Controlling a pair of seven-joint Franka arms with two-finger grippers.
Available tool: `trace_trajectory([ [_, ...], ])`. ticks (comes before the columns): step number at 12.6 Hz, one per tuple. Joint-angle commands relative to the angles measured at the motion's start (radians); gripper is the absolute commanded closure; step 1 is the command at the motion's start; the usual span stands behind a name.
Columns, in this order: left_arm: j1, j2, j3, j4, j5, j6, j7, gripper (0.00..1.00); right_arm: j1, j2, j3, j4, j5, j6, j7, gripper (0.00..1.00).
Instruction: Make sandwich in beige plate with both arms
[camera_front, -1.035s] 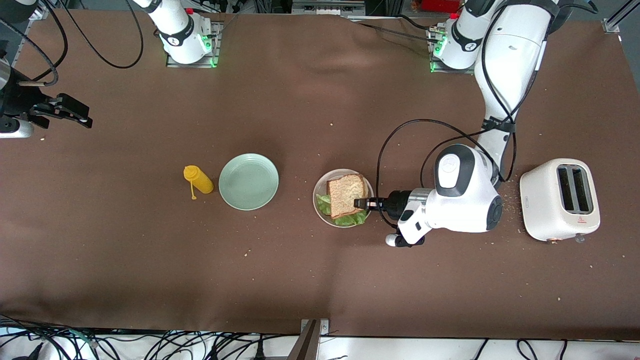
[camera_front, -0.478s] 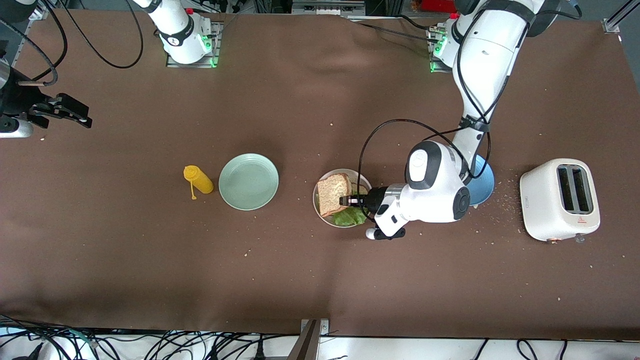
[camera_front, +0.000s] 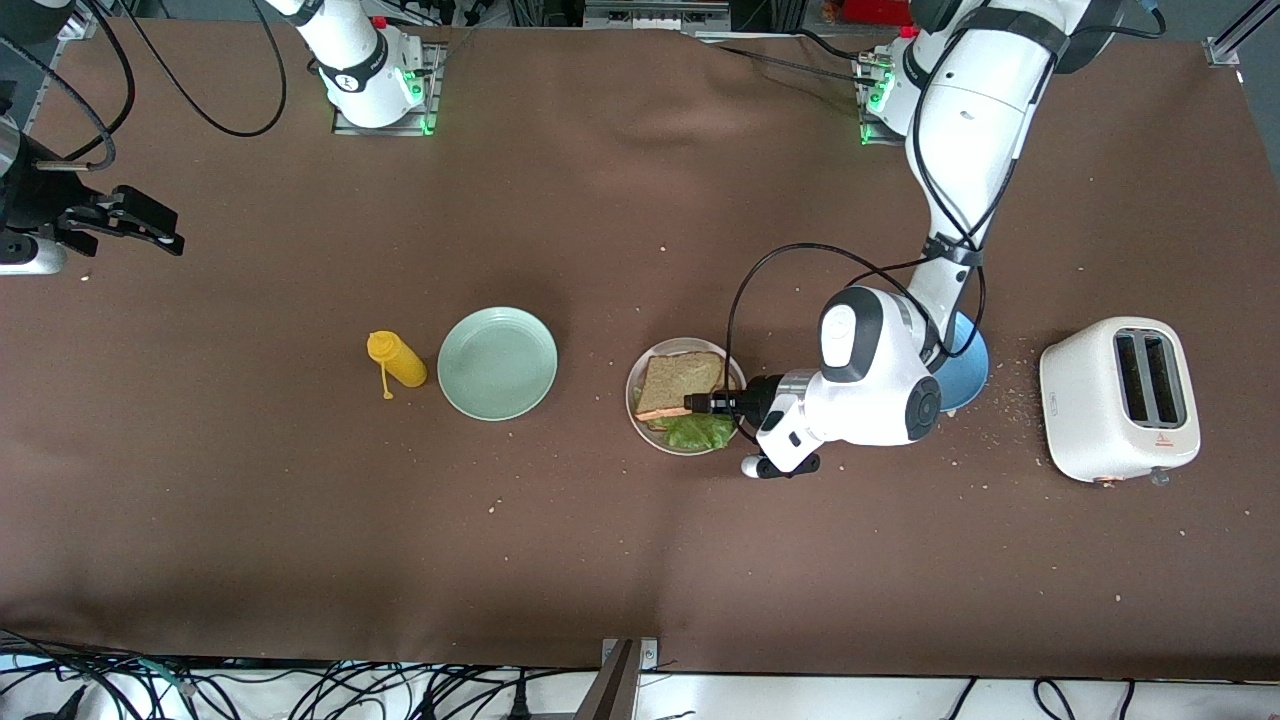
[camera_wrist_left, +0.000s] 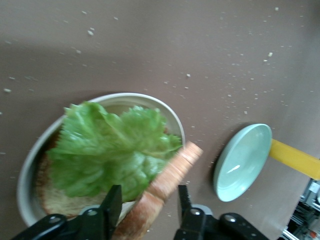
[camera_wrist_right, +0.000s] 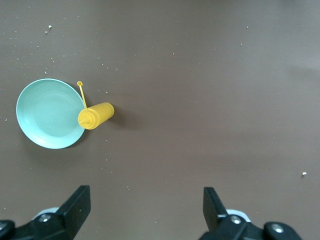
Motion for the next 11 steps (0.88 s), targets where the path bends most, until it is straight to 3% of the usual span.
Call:
trace_trajectory([
  [1,0.05,-0.031,0.002,-0.022,0.09,-0.025,0.01,0.0,-0.005,-0.023,0.004,-0.012,0.016,-0.009,-0.004,0.0],
  [4,0.133,-0.052,0.003,-0.021,0.152,-0.053,0.012,0.0,-0.007,-0.022,0.001,-0.012,0.019,-0.021,-0.001,0.0],
  [7,0.211,-0.087,0.003,-0.021,0.323,-0.079,0.01,0.0,-0.007,-0.022,0.001,-0.012,0.019,-0.047,0.001,0.0],
  [11,0.303,-0.139,0.003,-0.013,0.532,-0.23,0.035,0.0,-0.005,-0.019,0.006,0.002,0.017,-0.045,0.01,0.0],
])
